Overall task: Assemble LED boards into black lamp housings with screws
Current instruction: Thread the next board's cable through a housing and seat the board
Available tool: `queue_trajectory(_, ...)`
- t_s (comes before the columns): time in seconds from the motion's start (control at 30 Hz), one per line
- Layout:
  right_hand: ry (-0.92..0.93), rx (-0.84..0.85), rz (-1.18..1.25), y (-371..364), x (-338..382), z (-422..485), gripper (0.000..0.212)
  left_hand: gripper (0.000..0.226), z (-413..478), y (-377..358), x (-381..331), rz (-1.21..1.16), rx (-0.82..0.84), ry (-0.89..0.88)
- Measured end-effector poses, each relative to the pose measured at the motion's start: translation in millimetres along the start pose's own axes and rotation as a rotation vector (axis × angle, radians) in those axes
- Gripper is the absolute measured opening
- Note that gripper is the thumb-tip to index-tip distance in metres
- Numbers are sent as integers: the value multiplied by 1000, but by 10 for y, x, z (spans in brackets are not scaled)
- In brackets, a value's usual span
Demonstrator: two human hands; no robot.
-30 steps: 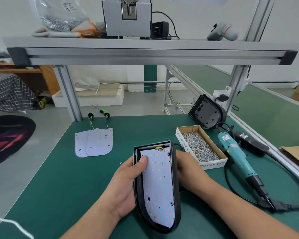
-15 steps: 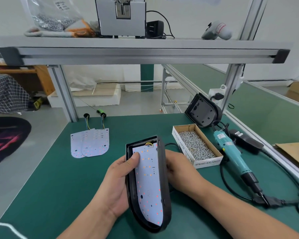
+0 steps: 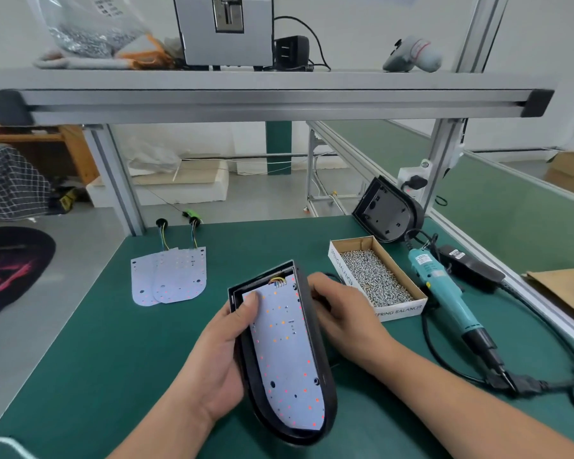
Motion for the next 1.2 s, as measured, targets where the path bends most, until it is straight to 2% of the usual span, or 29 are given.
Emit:
queue_trajectory(0.13, 53, -66, 47, 10, 43, 9, 18, 55, 13, 44, -23, -119, 22, 114)
queue_trajectory(0.33, 133, -65, 33, 26, 102, -17, 10, 57, 13, 87, -107, -343, 71, 51)
queue_trajectory(0.47, 157, -77, 39, 55, 96, -16, 7, 46, -20, 72, -127, -394, 94, 87)
queue_trajectory(0.63, 210, -129, 7, 54, 134, -20, 9, 41, 38, 191, -108, -211, 31, 61)
queue_trajectory(0.67, 214, -139, 3, 52, 131, -22, 9, 46, 35, 165, -102, -259, 93, 91)
queue_trajectory(0.73, 212, -149, -2, 50, 119, -22, 11, 53, -17, 115, -164, -222, 65, 85)
queue_trajectory(0.8, 206, -155, 2, 59, 101, -24, 12, 51, 7, 102, -95, -291, 116, 165)
queue_trajectory(0.87, 210, -158, 3, 78, 84, -24, 10, 47, 38, 91, -102, -290, 188, 159)
queue_trajectory(1.07, 181, -104, -75, 73, 41, -8, 9, 51, 35, 37, -64, -128, 122, 33)
queue_trajectory(1.2, 126, -36, -161, 46, 55, 2, 14, 53, -8, 1, -37, 68, 44, -7)
Point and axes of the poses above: each hand's wrist, its own z-axis towards the middle knuckle, its own y-axis out of the back of the hand, x = y × z, the point moved 1 cm from there along z, towards the middle knuckle, and after that the axes turned 9 degrees about -y, right-handed, at the moved point
